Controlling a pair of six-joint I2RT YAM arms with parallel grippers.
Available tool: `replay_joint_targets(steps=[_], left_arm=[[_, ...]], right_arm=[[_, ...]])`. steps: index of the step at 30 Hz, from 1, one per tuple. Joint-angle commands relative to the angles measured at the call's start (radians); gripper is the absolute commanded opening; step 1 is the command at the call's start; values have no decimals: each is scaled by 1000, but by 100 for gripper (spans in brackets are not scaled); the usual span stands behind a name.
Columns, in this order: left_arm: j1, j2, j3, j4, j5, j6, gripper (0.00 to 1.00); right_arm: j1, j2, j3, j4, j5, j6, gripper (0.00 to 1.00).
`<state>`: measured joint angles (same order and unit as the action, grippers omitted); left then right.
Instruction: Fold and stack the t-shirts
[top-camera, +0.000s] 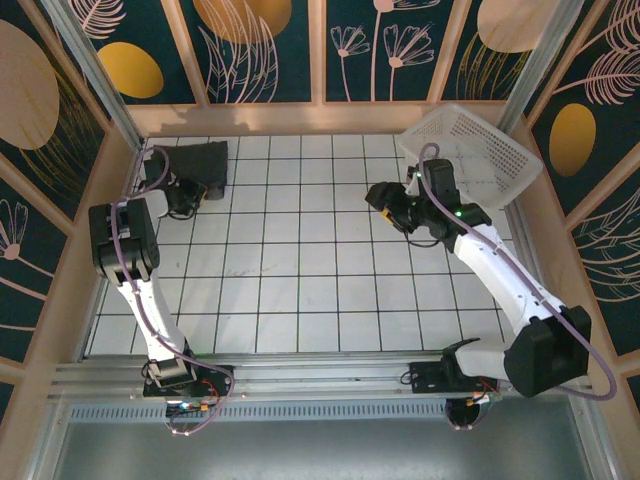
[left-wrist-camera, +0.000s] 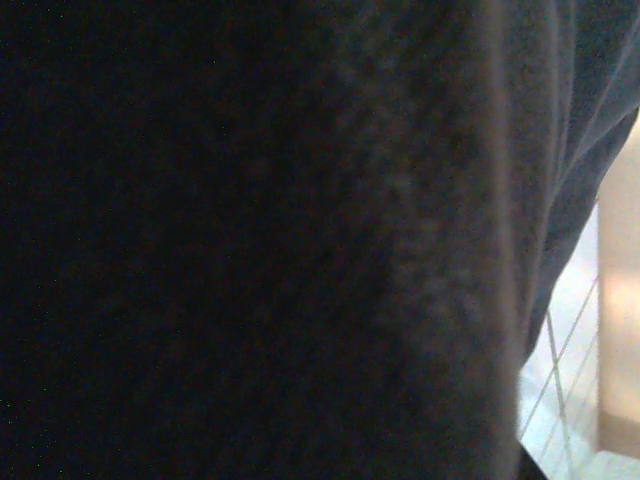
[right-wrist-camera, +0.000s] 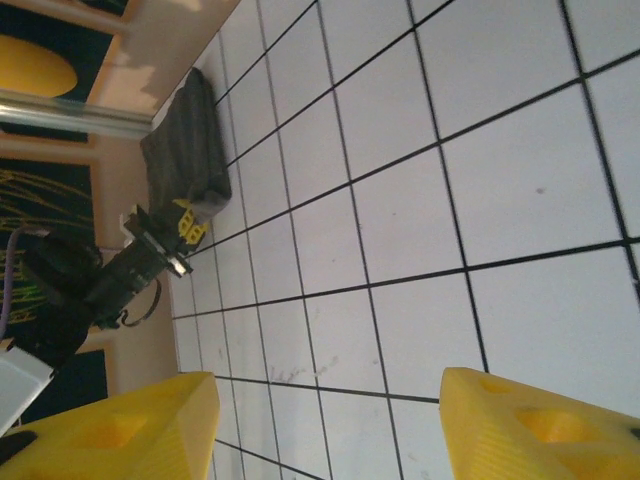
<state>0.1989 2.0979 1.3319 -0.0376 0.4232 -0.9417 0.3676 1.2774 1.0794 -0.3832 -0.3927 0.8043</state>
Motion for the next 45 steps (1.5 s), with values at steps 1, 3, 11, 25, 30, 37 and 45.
replay_joint_targets(steps=[1, 3, 11, 25, 30, 37, 45], left_arm=[[2, 1, 34, -107, -2, 154, 19], [4, -49, 14, -108, -27, 153, 51], [-60, -474, -129, -122, -108, 22, 98], [-326, -1168, -609, -67, -1031, 215, 99], [-325, -1216, -1024, 533, -972, 653, 99], [-323, -837, -982, 763, -897, 746, 99], [-224, -581, -887, 936, -843, 773, 99]], right_arm=[[16, 13, 36, 96, -64, -50, 61], [18, 8, 26, 152, -83, -52, 63], [1, -67, -48, 448, -90, 38, 99], [-129, -173, -94, 296, 556, -278, 99], [-137, -161, -502, 757, 837, -500, 99], [-156, 98, -547, 975, 805, -728, 99], [-216, 264, -455, 1087, 729, -794, 99]])
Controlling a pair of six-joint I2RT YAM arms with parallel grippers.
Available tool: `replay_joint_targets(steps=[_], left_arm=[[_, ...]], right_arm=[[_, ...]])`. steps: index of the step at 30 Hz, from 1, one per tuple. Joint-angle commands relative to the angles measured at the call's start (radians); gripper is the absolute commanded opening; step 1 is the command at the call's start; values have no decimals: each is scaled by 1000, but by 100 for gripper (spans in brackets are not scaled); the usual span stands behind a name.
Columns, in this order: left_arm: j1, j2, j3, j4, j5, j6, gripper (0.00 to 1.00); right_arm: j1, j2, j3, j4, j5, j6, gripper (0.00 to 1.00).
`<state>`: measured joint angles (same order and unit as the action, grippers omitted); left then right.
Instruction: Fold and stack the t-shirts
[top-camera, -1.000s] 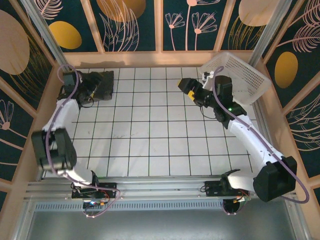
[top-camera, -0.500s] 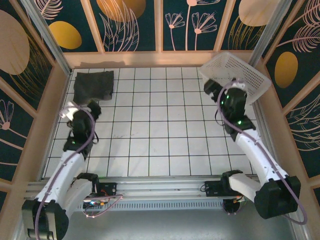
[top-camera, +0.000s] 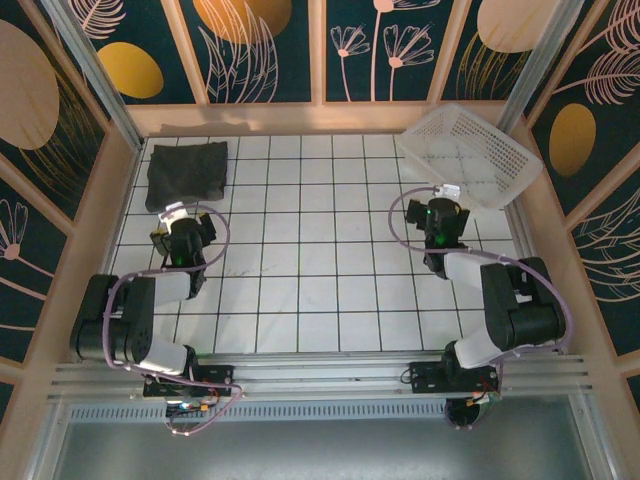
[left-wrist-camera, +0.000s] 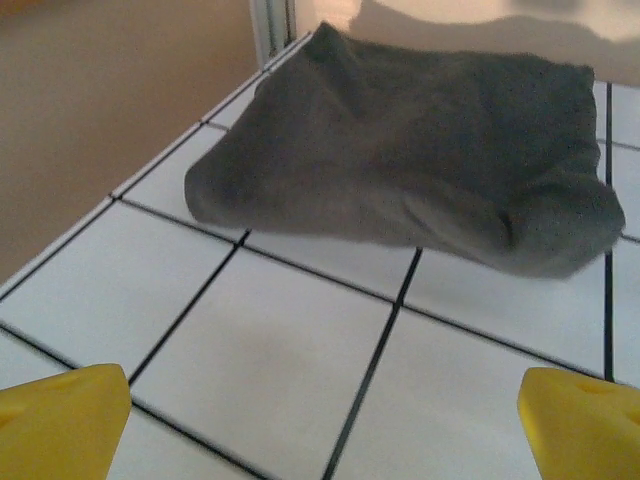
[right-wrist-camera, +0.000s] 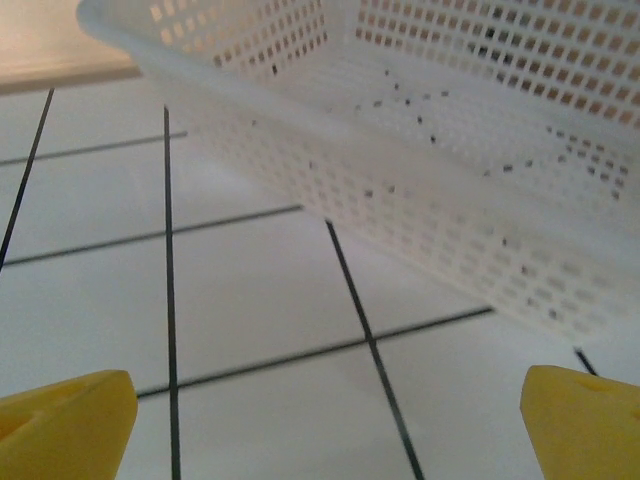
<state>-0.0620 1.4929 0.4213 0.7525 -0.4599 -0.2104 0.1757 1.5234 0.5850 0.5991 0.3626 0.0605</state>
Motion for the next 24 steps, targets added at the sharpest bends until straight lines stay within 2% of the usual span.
replay_joint_targets(steps=[1, 4, 8, 11, 13, 19, 24], left_arm=[[46, 30, 28, 136, 53, 33, 99], [47, 5, -15, 195, 80, 44, 99], [44, -24, -170, 450, 143, 75, 99], [44, 44, -231, 641, 155, 80, 99], [45, 18, -207, 542, 156, 77, 99], [44, 27, -212, 570, 153, 78, 99], [45, 26, -211, 566, 155, 78, 99]], right_arm=[[-30, 16, 41, 103, -27, -46, 99], [-44, -13, 17, 99, -30, -33, 99], [-45, -84, -43, 82, -40, -18, 99], [-52, -85, -61, 138, -90, -36, 99], [-58, -82, -58, 139, -94, -31, 99], [-63, -170, -152, 106, -80, 14, 99], [-101, -118, -235, 298, -155, -32, 99]])
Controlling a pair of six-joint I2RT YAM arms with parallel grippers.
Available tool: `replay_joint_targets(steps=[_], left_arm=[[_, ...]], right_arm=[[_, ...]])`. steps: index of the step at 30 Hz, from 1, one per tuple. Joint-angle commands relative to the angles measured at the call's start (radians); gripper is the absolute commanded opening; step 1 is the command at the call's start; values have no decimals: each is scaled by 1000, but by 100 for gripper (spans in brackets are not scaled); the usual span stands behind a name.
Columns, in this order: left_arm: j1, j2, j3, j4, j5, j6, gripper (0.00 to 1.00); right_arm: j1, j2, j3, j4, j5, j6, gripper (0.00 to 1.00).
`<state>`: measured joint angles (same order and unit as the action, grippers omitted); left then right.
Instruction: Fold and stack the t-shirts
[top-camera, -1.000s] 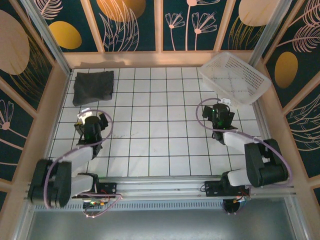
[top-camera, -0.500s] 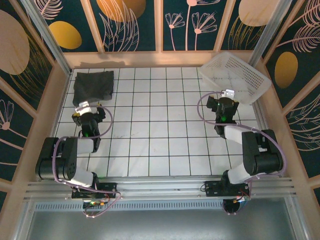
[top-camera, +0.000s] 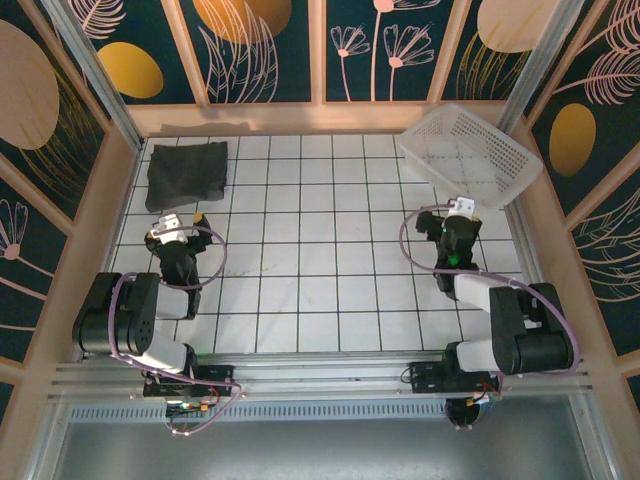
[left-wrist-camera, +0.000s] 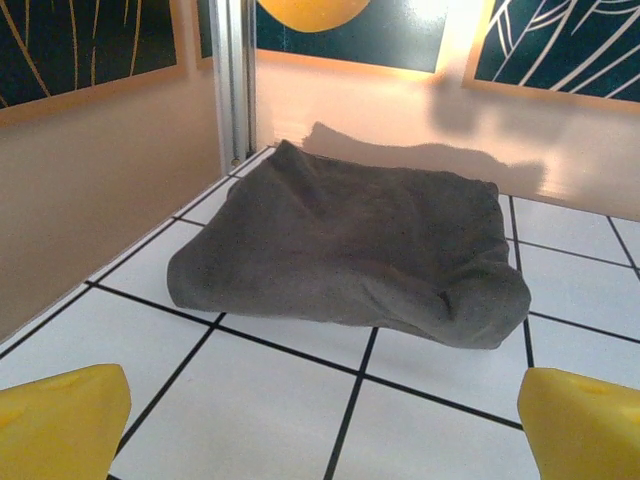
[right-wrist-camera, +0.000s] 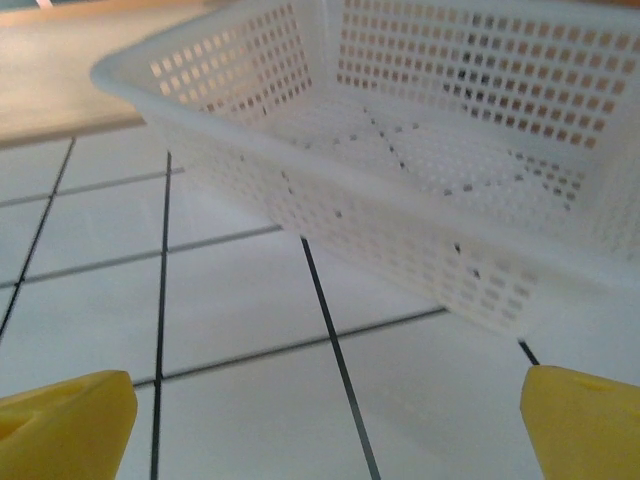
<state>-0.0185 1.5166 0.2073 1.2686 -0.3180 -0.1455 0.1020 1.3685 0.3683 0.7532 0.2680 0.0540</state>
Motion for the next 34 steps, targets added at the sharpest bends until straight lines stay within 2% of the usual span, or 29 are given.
replay_joint_targets(steps=[1, 4, 5, 7, 10, 12, 14, 27, 30, 34], left_arm=[[1, 1, 3, 48, 13, 13, 99], [1, 2, 3, 49, 13, 13, 99], [1, 1, 3, 49, 13, 13, 99], [1, 1, 2, 50, 13, 14, 99], [1, 1, 1, 50, 13, 14, 99], [1, 1, 2, 49, 13, 14, 99], [1, 1, 1, 50, 13, 14, 99], [0, -3, -4, 57, 14, 15, 99], [0, -3, -3, 56, 14, 15, 99], [1, -1, -2, 54, 14, 15, 99]], right_arm=[[-32, 71, -6, 162, -63, -51, 99], [-88, 162, 1, 262, -136, -46, 99], [-102, 152, 5, 228, -162, -34, 99], [-107, 138, -50, 311, -184, -35, 99], [-127, 192, -189, 636, -193, -23, 99], [-136, 171, -148, 519, -206, -8, 99], [-126, 169, -143, 504, -191, -17, 99], [-119, 171, -144, 514, -187, -22, 99], [-125, 170, -133, 491, -242, -36, 99], [-126, 171, -134, 495, -245, -37, 99]])
